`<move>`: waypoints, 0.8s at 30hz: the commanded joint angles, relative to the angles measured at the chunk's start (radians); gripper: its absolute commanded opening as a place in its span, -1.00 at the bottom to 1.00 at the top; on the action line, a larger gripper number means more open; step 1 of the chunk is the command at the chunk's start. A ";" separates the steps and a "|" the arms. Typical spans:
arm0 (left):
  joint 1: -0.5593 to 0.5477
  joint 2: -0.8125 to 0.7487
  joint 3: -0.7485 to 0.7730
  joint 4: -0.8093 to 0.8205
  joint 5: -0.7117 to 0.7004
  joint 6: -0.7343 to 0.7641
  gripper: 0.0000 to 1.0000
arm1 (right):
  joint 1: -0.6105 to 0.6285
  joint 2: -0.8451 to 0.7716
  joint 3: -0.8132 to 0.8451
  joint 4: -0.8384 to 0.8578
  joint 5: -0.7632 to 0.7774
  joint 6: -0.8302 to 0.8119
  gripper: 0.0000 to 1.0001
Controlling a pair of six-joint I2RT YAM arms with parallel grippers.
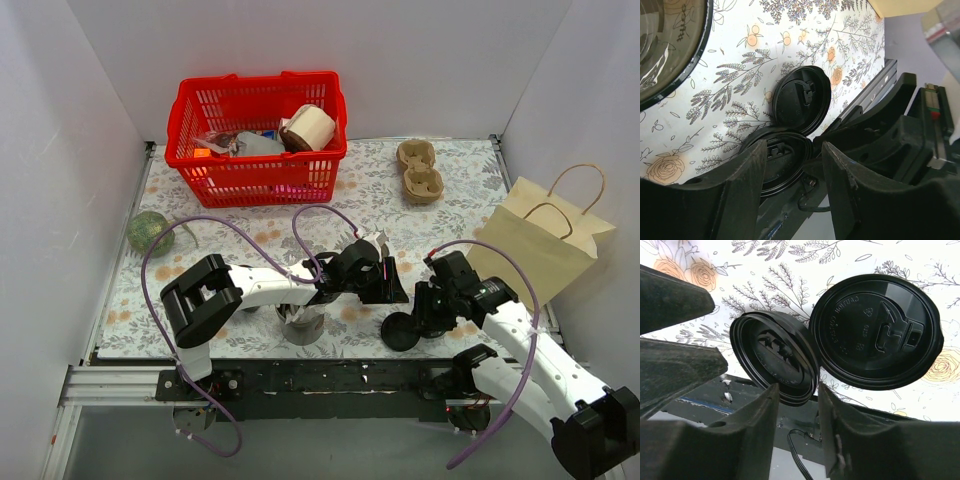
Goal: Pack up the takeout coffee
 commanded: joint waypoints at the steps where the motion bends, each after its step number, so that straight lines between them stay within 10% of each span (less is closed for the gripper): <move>1: -0.006 -0.060 -0.004 -0.014 -0.011 0.019 -0.04 | 0.001 0.026 -0.011 0.030 -0.005 -0.020 -0.21; 9: -0.006 -0.060 0.002 -0.033 -0.004 0.035 -0.01 | 0.001 0.044 -0.011 0.037 0.057 0.006 -0.85; 24: -0.005 -0.076 -0.033 -0.160 -0.005 0.133 0.01 | 0.001 0.087 -0.043 0.116 -0.005 -0.009 -0.50</move>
